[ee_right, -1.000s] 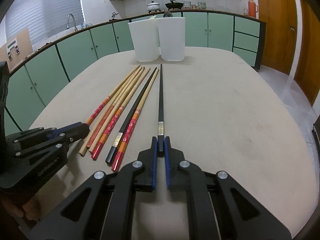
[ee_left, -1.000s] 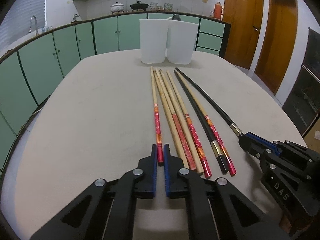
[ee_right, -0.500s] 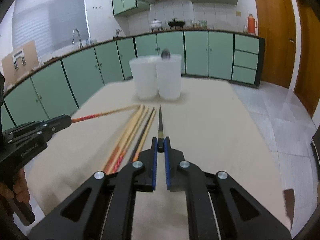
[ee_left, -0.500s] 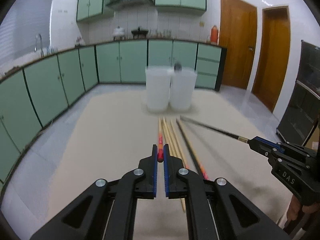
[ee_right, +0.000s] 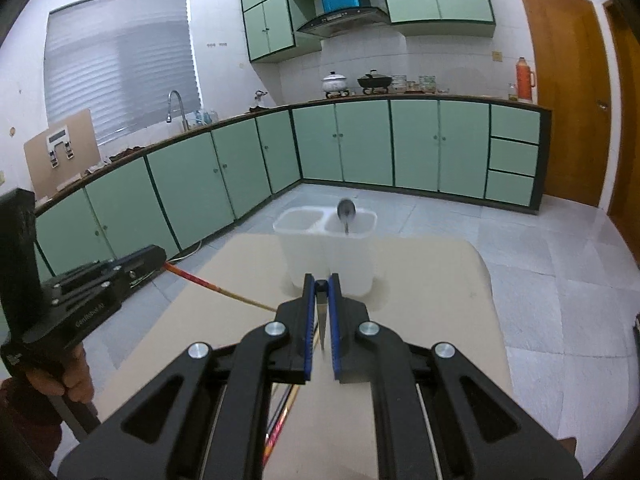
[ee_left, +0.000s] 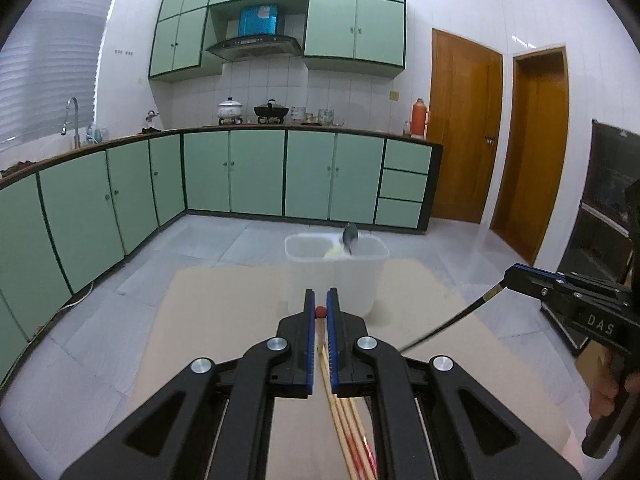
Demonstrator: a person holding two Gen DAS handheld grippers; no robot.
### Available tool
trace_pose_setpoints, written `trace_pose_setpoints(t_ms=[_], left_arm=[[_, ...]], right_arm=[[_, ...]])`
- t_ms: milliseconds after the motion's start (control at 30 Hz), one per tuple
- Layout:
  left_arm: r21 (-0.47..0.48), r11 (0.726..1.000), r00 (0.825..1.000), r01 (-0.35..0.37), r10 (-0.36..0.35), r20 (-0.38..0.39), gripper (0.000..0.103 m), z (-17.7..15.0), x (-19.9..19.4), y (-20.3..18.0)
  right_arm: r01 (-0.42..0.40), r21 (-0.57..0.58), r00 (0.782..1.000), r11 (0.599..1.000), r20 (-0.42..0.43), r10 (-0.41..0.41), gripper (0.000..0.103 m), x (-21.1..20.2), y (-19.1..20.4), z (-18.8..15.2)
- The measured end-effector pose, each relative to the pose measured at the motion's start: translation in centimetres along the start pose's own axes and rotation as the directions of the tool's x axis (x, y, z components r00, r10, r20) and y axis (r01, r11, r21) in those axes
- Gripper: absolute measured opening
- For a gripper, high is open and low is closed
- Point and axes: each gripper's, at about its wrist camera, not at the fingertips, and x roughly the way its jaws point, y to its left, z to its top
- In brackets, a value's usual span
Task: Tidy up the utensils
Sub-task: 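Carry both chopsticks over the white holder and open both grippers to drop them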
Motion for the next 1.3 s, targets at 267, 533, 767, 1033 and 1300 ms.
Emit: trace_pose_setpoints(t_ms=[267,533,767,1033,1300], left_arm=[[0.036,0.999,0.999,0.003,-0.005,0.043,0.005,3.3,0.2,0.4],[0.041,0.999,0.990,0.025,-0.031,0.136,0.005,7.7,-0.9,0.7],[0.055,0.998,0.974,0.036,-0.048,0.222,0.005,12.2,0.2,0.2],[0.061,0.998,0.963,0.017,-0.033,0.268,0.005,15.4,4.6,0.3],[0.045,0.999,0.979,-0.001,-0.008,0.204,0.005,14.0,11.7,0.8]], right_arm=[[-0.020,-0.031,1.000,0.999,0.001,0.020,0.006,1.3,-0.9,4.9],[-0.031,-0.043,0.995,0.999,0.097,0.035,0.006,1.1,-1.9,11.4],[-0.027,-0.036,0.987,0.999,0.154,0.032,0.006,2.9,-3.0,17.1],[0.016,-0.048,0.985,0.999,0.174,-0.008,0.006,6.8,-3.9,19.8],[0.034,-0.024,0.991,0.999,0.133,-0.030,0.006,12.1,-5.2,18.5]])
